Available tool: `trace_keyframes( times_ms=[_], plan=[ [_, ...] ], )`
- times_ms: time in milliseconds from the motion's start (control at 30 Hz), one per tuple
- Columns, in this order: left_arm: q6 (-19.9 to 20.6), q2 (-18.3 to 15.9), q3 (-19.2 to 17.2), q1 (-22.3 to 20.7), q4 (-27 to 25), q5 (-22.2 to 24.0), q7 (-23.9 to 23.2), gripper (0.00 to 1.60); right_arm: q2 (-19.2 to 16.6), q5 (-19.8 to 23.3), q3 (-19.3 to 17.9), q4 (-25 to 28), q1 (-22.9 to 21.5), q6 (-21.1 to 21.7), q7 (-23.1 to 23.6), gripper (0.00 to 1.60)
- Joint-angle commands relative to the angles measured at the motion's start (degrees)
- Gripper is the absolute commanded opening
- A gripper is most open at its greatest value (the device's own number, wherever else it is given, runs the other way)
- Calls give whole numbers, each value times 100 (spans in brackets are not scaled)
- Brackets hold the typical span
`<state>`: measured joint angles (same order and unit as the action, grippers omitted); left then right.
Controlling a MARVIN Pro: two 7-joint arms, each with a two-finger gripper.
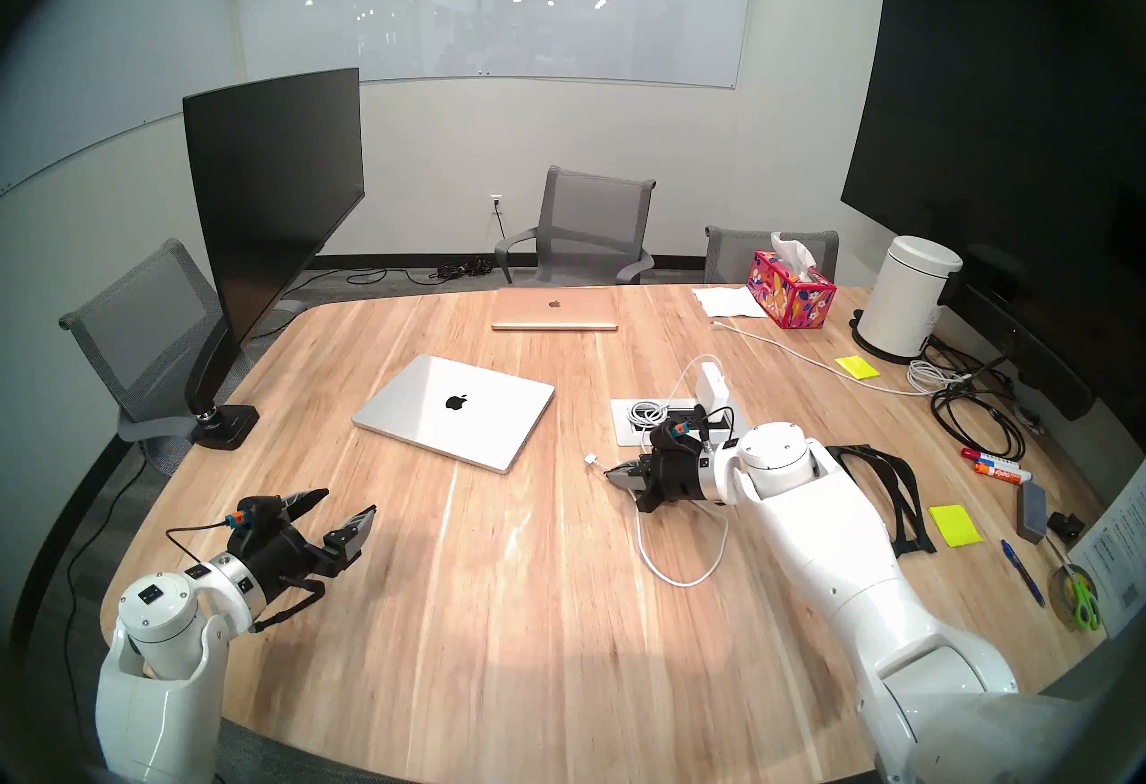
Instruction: Unplug the charging cable from the port of the MacBook and lay it on the desk
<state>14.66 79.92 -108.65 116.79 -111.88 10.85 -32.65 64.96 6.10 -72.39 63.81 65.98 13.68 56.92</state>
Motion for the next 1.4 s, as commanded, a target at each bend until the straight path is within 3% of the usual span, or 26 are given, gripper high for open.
trace_keyframes(
  times_ms=[0,567,667,1367],
  plan=[
    [0,-13,-9,-4,-87,-12,5,160,-32,65,-78,132,-35,-30,47,61],
    [0,-13,-9,-4,-87,-13,4,160,-109,78,-215,312,69,-50,145,82],
    [0,-13,-9,-4,-87,-13,4,160,-110,77,-235,321,77,-60,157,160],
    [-3,-12,-9,-6,-83,-12,2,160,-130,231,-598,619,159,-75,176,160]
  ],
)
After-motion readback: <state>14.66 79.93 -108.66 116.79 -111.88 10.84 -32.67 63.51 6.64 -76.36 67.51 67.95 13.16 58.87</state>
